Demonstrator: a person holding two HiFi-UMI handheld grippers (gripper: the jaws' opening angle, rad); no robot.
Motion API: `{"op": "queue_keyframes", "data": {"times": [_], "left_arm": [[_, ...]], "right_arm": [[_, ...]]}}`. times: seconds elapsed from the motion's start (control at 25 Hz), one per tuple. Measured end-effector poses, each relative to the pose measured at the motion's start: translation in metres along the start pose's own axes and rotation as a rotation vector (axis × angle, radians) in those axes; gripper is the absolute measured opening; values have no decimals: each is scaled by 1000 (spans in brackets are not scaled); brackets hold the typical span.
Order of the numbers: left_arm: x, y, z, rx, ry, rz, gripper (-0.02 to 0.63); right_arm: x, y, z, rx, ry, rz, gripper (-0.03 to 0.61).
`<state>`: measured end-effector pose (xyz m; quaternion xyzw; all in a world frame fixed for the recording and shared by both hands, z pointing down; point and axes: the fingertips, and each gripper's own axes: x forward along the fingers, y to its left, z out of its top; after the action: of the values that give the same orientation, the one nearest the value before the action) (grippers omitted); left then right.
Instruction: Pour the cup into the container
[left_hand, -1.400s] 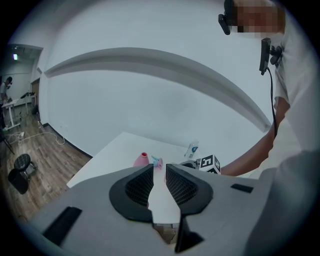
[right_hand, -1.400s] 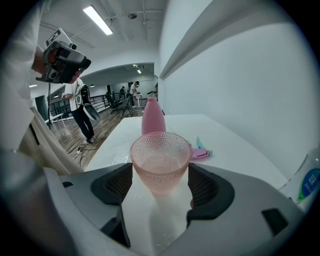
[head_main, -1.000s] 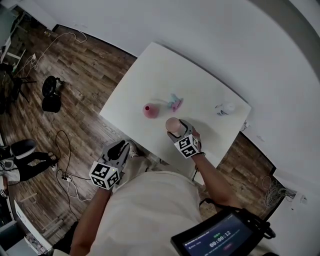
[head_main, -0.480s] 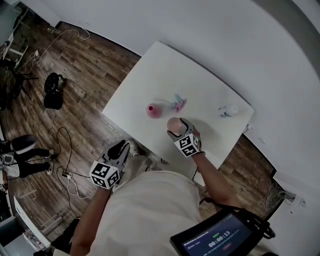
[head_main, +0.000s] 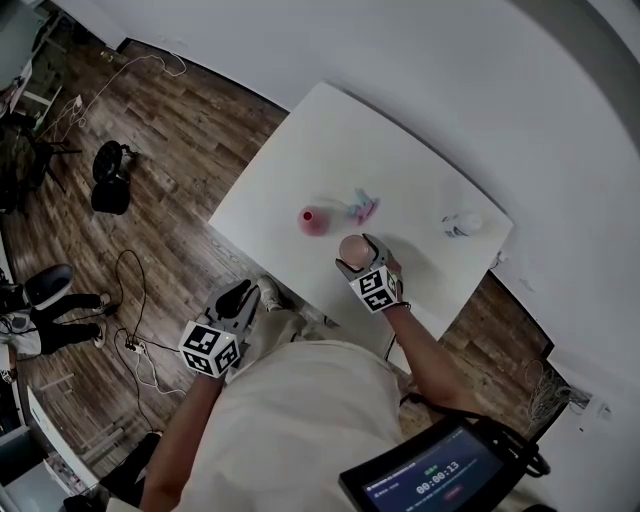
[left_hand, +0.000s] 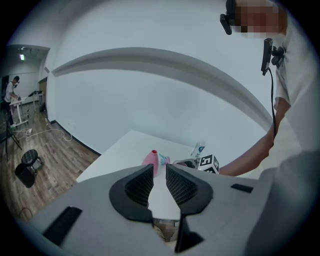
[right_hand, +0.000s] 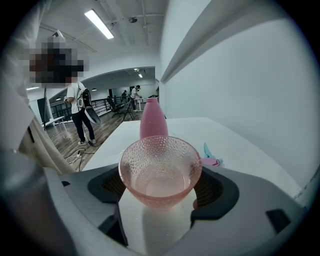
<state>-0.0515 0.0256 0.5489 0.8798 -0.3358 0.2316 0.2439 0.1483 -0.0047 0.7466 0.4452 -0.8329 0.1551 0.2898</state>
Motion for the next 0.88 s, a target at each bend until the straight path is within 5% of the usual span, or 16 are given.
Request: {"op": "queue_keyframes", "data": {"times": [0.88], "left_arm": [[-14,-6,-6,-28,-7,28,74]], "right_arm": [[-2,-2,5,5,19,-21,380]]}}
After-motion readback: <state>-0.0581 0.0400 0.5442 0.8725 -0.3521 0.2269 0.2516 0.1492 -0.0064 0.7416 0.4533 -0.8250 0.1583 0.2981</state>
